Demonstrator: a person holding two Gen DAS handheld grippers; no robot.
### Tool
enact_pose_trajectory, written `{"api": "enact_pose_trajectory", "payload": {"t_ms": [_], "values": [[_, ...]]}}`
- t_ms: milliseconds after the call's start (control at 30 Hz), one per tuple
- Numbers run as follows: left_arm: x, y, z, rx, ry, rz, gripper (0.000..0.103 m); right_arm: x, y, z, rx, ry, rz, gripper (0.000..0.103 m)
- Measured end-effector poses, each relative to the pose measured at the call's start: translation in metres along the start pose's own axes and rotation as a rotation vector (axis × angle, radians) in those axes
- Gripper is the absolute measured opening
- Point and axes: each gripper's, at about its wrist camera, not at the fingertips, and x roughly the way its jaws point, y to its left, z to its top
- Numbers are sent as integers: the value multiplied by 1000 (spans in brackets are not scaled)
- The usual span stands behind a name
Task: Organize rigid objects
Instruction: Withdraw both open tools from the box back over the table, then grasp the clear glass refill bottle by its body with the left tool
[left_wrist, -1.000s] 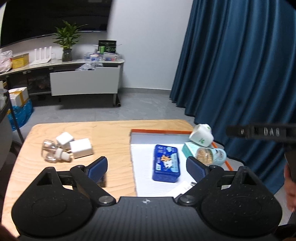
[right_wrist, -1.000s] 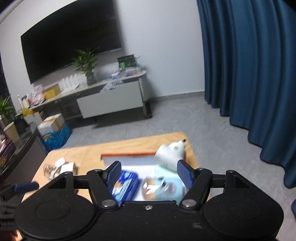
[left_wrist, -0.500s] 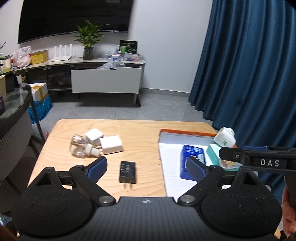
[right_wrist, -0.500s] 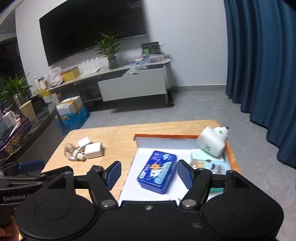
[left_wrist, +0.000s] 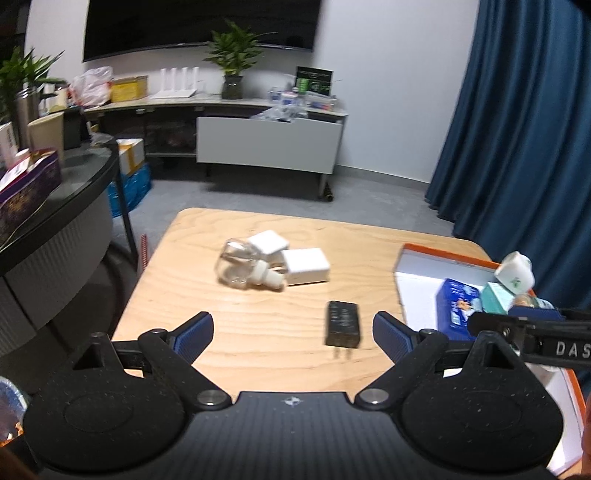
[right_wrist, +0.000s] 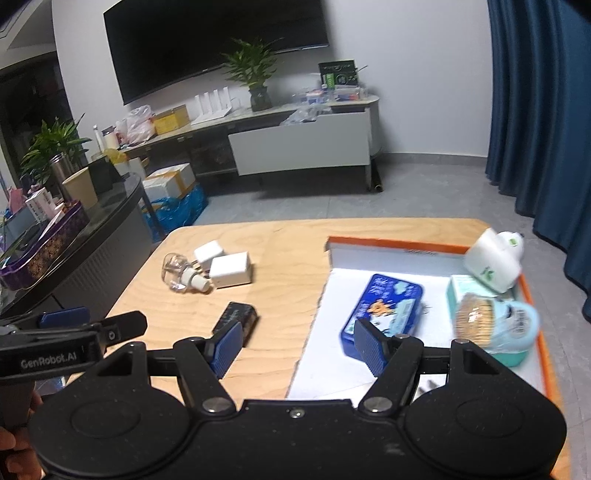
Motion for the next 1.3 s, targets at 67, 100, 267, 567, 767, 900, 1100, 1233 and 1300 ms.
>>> {"api": "enact_pose_trajectory", "payload": {"t_ms": [67,100,267,567,767,900,1100,1233,1300], "values": [[2,5,0,0,1,14,96,5,5,-1,-10,8,11,80],[3,7,1,-2,3,20,96,7,8,-1,-15,12,15,80],[9,16,4,-12,13,42,96,18,20,-2,-29,31,36,80],[19,25,6,-11,24,60,97,34,35,-4,-48,58,62,80],[25,30,7,-8,29,70,98,44,41,-2,-56,66,73,80],[34,34,7,-9,37,80,99,48,41,-2,-55,68,75,80],[49,37,9,0,44,93,101,54,38,-1,-47,73,73,80],[62,35,14,41,39,89,103,58,36,-1,-41,74,72,80],[70,33,15,66,33,91,103,60,34,-1,-35,76,73,80]]}}
